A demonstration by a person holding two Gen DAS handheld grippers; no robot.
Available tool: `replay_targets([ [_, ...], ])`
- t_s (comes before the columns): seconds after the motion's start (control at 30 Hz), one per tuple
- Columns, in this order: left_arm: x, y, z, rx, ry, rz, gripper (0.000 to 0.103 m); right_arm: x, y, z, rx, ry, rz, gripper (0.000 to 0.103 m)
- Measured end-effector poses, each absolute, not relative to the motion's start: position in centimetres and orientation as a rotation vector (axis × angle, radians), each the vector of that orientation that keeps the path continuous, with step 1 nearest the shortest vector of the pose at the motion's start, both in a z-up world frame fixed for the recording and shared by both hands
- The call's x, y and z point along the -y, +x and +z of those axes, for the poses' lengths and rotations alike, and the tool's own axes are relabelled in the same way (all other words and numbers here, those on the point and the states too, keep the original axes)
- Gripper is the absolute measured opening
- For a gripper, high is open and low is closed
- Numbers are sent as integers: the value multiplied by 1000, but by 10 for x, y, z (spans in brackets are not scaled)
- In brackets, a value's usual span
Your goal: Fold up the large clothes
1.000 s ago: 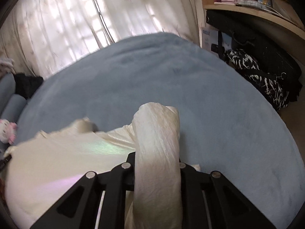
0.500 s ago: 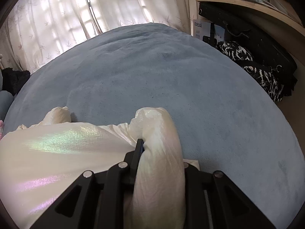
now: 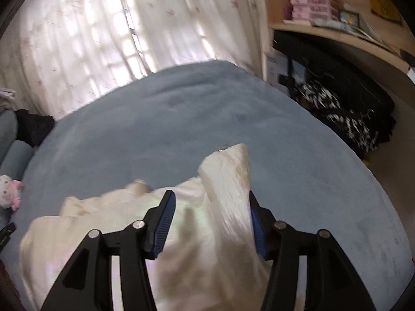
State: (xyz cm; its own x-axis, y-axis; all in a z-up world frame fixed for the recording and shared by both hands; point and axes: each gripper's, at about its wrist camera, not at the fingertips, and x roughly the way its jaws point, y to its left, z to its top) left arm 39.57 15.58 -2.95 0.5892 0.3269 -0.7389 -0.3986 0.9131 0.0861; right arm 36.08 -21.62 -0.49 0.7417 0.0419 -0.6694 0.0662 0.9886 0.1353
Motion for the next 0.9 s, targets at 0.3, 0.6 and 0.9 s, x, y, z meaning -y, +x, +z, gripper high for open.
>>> replay_targets([
  [0.3,-72,368,-11,-806,-87,226,20,182,322,30,-499,15,-214,59],
  [0.6,-50,368,-40,-831,-134,156,20,158,319,21,-518,62,-4,60],
  [0.9,-48,397,-84,-839,-170,116,22,99,349,-37,-663,119,147,60],
])
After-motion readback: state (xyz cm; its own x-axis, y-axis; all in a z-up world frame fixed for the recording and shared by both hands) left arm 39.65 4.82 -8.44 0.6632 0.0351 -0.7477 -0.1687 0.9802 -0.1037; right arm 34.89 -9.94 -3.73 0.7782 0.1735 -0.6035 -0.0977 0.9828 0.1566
